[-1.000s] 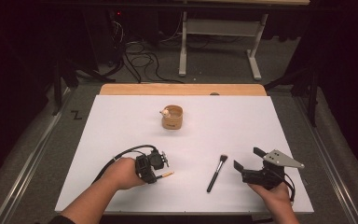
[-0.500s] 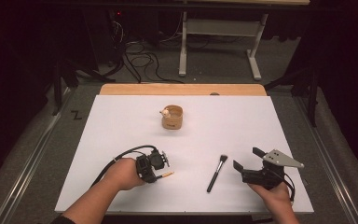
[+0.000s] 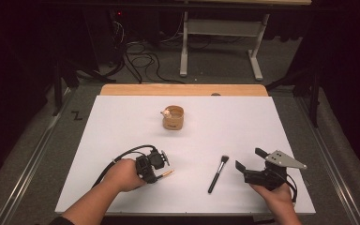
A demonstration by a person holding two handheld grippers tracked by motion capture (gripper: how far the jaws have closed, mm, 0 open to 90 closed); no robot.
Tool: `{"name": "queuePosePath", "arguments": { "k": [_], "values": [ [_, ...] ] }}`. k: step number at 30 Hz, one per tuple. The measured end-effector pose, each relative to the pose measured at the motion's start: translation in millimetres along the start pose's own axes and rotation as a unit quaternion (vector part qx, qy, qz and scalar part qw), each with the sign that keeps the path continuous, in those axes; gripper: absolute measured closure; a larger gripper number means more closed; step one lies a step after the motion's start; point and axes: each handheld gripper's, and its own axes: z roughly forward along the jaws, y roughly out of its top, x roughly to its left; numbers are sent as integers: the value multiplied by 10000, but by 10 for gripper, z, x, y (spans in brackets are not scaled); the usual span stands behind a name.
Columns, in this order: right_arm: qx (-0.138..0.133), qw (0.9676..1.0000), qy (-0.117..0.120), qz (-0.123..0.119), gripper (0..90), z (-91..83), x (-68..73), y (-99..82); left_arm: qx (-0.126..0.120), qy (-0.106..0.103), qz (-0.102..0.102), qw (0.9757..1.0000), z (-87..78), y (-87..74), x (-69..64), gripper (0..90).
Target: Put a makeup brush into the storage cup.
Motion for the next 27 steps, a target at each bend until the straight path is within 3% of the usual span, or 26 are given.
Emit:
{"name": "queuePosePath", "arguments": {
  "k": [12, 15, 21, 22, 23, 24, 27],
  "values": [
    [-11, 10000, -4, -17, 69, -5, 7, 3, -404, 112, -164, 9990, -166, -76, 14, 835],
    [-29, 10000, -17, -14, 69, -9, 4, 4, -657, 148, -244, 9974, -212, -91, 17, 835],
    [-30, 10000, -22, -6, 69, -11, 7, 3, -892, 153, -379, 9952, -261, -128, 37, 835],
    [-29, 10000, -24, 7, 69, -13, 8, 3, -971, 160, -407, 9943, -274, -137, 43, 835],
    [-35, 10000, -20, -9, 69, -12, 6, 4, -1159, 182, -477, 9919, -309, -157, 54, 835],
    [-35, 10000, -20, -9, 69, -12, 6, 4, -1159, 182, -477, 9919, -309, -157, 54, 835],
    [-30, 10000, -25, -13, 69, -11, 6, 4, -1487, 215, -551, 9871, -346, -192, 59, 835]
  ]
}}
